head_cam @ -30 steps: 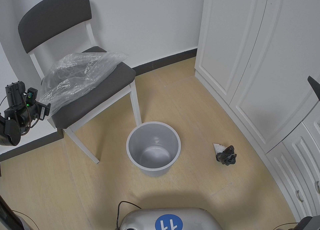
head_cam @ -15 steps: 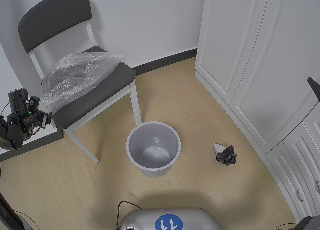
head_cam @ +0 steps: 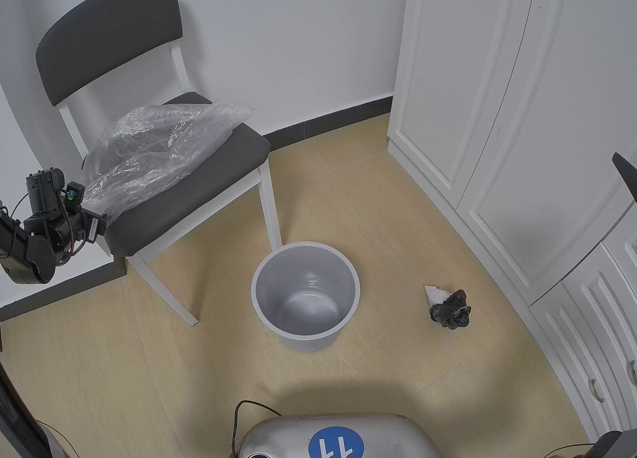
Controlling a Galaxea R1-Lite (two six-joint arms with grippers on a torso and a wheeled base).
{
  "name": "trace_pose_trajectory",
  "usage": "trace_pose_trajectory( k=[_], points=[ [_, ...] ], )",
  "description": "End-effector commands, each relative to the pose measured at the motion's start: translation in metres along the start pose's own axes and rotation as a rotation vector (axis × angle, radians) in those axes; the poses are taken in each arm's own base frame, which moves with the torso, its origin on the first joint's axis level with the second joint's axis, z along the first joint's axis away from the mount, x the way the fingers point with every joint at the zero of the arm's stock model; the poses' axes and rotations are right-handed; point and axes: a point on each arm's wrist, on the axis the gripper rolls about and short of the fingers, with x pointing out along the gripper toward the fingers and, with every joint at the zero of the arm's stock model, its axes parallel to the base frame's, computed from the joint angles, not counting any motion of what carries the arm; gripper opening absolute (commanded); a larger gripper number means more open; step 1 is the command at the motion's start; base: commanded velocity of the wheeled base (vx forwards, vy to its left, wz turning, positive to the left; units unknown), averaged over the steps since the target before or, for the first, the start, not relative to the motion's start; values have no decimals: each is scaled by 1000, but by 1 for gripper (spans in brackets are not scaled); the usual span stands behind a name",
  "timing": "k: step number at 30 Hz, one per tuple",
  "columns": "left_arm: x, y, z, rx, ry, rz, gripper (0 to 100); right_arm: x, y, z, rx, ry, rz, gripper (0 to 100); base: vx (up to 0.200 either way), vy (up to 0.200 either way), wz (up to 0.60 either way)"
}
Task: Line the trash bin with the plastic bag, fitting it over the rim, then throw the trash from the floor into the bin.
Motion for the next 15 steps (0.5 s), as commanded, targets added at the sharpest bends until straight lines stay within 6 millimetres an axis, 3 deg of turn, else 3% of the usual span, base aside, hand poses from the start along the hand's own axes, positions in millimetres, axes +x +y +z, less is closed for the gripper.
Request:
trace_pose_trajectory(
  k=[1,9,15],
  points=[
    [5,5,10,-14,-36,21,100,0,0,0,0,-2,-1,100,0,0,0],
    [-11,26,37,-41,-131,78,100,0,0,0,0,0,0,100,0,0,0],
    [-14,25,43,-56,-149,74,100,1,0,-1,-1,4,1,100,0,0,0]
  ],
)
